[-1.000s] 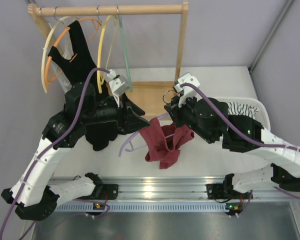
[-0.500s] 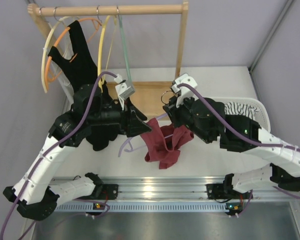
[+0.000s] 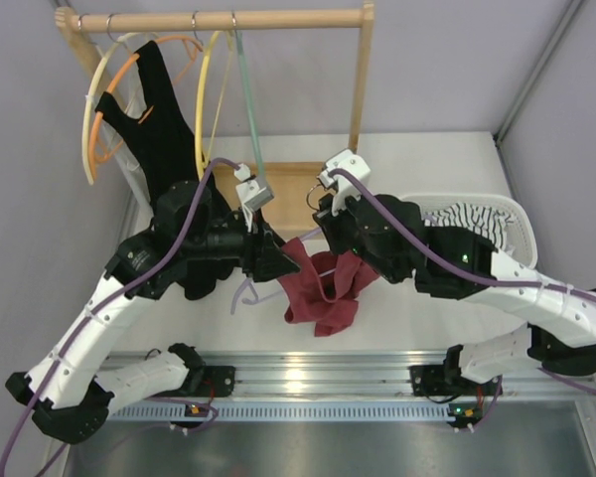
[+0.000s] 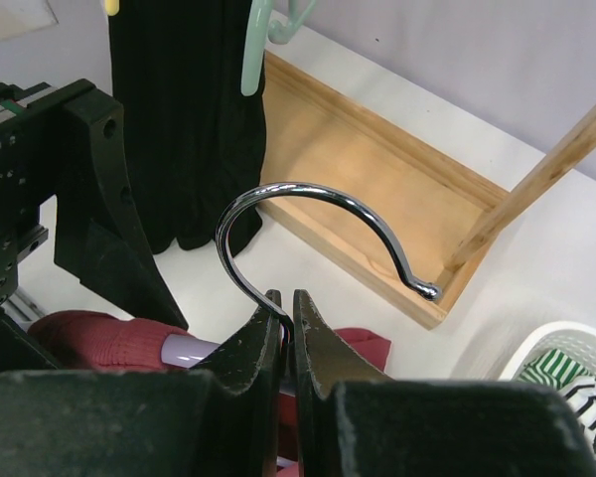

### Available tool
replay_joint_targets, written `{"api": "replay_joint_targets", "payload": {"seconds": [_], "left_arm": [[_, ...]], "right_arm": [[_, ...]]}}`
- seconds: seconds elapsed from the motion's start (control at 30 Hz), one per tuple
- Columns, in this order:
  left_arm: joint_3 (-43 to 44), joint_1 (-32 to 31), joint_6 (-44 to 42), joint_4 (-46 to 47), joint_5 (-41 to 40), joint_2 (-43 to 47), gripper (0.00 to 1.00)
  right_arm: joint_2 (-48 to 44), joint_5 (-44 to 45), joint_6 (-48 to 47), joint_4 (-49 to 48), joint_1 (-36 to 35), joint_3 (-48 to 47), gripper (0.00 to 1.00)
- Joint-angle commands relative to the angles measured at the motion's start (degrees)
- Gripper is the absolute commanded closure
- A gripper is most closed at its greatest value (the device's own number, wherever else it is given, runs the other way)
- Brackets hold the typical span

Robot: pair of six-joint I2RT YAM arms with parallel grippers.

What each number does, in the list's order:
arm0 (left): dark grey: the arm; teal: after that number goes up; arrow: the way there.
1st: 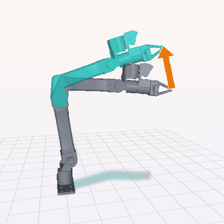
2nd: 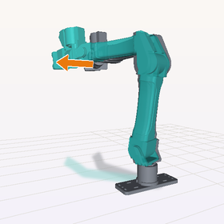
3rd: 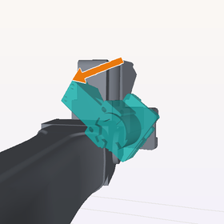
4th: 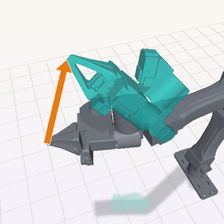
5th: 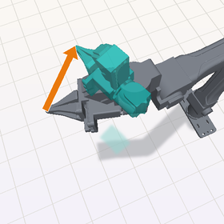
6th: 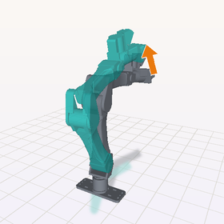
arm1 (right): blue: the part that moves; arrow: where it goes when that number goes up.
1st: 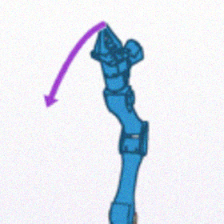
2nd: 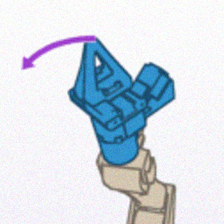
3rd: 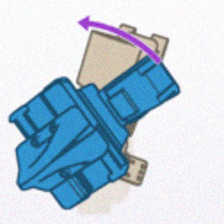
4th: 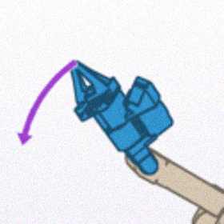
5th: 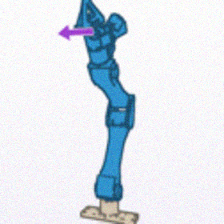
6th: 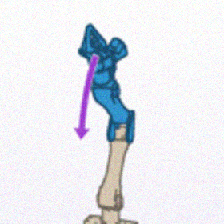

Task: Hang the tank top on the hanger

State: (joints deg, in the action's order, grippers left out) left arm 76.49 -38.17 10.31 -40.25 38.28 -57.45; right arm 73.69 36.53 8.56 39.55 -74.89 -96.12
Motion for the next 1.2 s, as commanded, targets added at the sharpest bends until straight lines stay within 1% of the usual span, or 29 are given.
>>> {"api": "replay_joint_targets", "payload": {"seconds": [0.0,0.13,0.2,0.23,0.37,0.4,0.43,0.47,0.53,0.57,0.6,0.67,0.7,0.77,0.8,0.87,1.0,1.1,1.17], "left_arm": [[-1.5,-0.2,-1.0,3.7,-0.8,1.6,0.41],[-3.3,-0.2,-0.3,5.5,-1.3,2.4,0.43],[-4.9,-0.2,0.5,7.7,-2.3,3.2,0.45],[-5.3,-0.2,0.7,8.3,-2.2,3.8,0.49],[-7.2,-0.2,1.9,10.1,-3.4,4.9,0.78],[-7.9,-0.2,2.5,10.6,-3.7,5.2,0.94],[-8.4,-0.3,2.9,11.2,-4.4,5.5,0.98],[-9.0,-0.2,3.2,12.0,-4.8,5.9,1.00],[-11.4,-0.2,5.0,15.1,-5.2,7.4,1.00],[-12.1,-0.3,5.7,16.1,-5.1,7.9,1.00],[-13.7,-0.3,7.2,16.9,-5.1,8.7,1.00],[-15.6,-0.3,8.5,19.1,-5.6,9.6,1.00],[-17.3,-0.3,9.6,19.7,-6.1,10.6,1.00],[-19.3,-0.3,10.8,21.7,-7.3,12.0,1.00],[-21.3,-0.3,12.0,22.3,-8.0,13.4,1.00],[-23.9,-0.3,13.4,23.1,-10.2,15.4,1.00],[-28.3,-0.4,15.7,23.4,-15.2,19.7,1.00],[-31.7,-0.4,17.4,23.1,-18.9,23.6,1.00],[-33.8,-0.3,18.6,22.1,-21.1,26.1,1.00]], "right_arm": [[-0.1,0.6,-0.6,-2.2,-0.9,-3.6,1.00],[0.7,0.5,-0.6,-2.3,-0.9,-3.7,1.00],[0.8,0.3,-0.6,-2.2,-1.0,-3.6,1.00],[0.9,0.3,-0.5,-2.2,-0.9,-3.6,1.00],[0.8,0.3,-0.3,-2.3,-0.9,-3.1,1.00],[0.8,0.2,-0.2,-2.4,-0.9,-2.8,1.00],[0.8,0.2,-0.3,-2.5,-0.9,-2.8,1.00],[0.8,0.1,-0.2,-2.5,-0.9,-2.5,1.00],[0.5,-0.1,-0.2,-3.1,-0.9,-1.8,0.88],[0.4,-0.2,-0.2,-3.3,-0.9,-1.5,0.80],[0.2,-0.3,0.0,-3.9,-0.9,-0.7,0.63],[-0.2,-0.4,0.0,-4.5,-0.9,0.0,0.46],[-0.4,-0.2,0.1,-4.9,-0.9,0.7,0.35],[-0.7,-0.1,0.1,-5.1,-0.9,1.1,0.27],[-0.7,0.1,0.3,-5.2,-0.9,1.4,0.20],[-0.9,0.8,0.4,-5.4,-0.9,1.5,0.14],[-1.6,3.0,0.4,-5.2,-0.9,1.6,0.05],[-3.0,4.8,0.6,-5.4,-0.9,2.3,0.01],[-4.2,6.4,0.8,-5.4,-1.0,2.9,0.00]]}}
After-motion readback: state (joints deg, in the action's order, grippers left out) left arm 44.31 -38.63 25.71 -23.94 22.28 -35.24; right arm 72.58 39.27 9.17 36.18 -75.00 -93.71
